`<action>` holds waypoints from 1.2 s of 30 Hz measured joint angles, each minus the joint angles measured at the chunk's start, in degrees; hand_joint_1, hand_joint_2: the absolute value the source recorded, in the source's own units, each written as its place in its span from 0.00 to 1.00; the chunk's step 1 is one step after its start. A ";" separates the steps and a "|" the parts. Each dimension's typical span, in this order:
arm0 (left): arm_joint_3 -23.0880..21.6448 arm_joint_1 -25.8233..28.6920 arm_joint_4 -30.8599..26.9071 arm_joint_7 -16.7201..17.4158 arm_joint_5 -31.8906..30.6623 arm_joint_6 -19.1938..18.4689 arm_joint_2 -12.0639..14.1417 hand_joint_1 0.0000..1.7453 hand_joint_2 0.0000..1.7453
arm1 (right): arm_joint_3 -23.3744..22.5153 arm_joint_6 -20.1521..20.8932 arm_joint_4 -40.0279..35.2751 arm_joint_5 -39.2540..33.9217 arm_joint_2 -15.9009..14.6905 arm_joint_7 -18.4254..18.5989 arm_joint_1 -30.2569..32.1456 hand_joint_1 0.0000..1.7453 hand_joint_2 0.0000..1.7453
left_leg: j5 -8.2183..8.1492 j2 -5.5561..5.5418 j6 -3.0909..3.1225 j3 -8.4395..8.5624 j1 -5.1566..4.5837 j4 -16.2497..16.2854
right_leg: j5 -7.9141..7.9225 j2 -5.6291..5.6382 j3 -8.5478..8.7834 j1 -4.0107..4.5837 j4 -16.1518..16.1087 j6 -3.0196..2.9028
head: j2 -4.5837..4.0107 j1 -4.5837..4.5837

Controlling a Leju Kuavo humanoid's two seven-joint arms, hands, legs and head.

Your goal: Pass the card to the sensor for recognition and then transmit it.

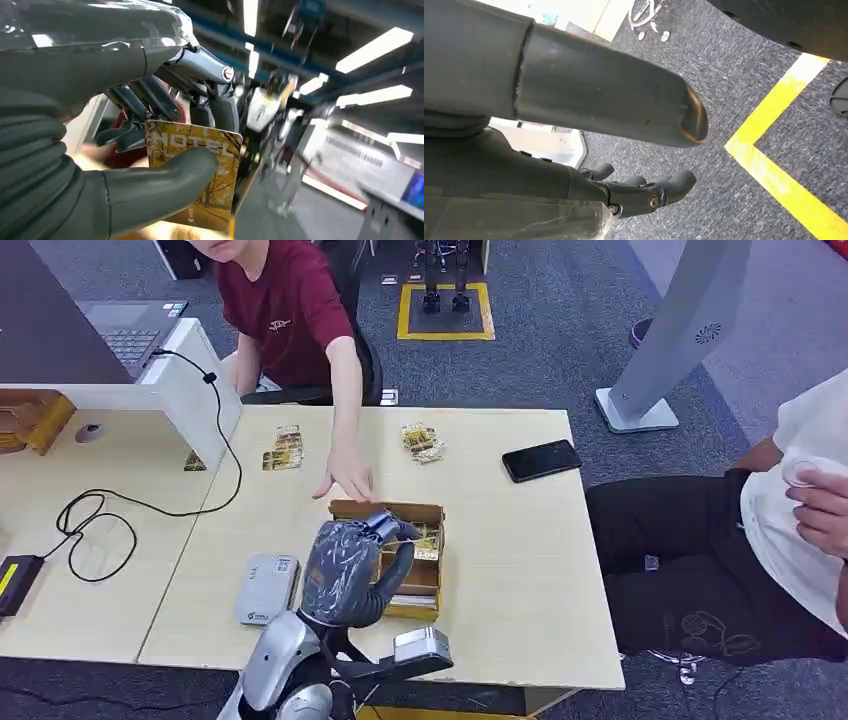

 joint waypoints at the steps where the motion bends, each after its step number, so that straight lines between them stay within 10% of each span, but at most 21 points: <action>1: -0.09 -0.27 -1.29 0.33 -0.07 0.00 0.28 1.00 1.00 | 0.00 0.00 0.00 0.00 0.00 0.09 -0.01 0.00 0.00 | 0.00 0.00 0.00 0.01 0.00 0.00 | 0.00 0.00 0.00 0.00 0.00 0.00 | 0.00 -0.02; 17: 1.95 -9.25 -0.42 10.55 -13.11 0.87 1.83 1.00 1.00 | 1.22 0.70 0.00 0.00 0.00 0.61 -0.14 0.00 0.00 | 0.02 -0.01 0.01 0.00 -0.01 0.01 | 0.02 0.00 0.01 0.00 0.00 0.02 | 0.00 -0.02; 36: 9.18 -11.15 9.63 10.49 -17.01 2.73 1.18 1.00 1.00 | 2.42 1.20 0.00 0.00 0.00 0.74 -0.30 0.00 0.00 | 0.02 0.02 0.00 0.00 -0.01 0.01 | 0.02 0.02 0.00 0.00 0.00 0.02 | 0.00 -0.02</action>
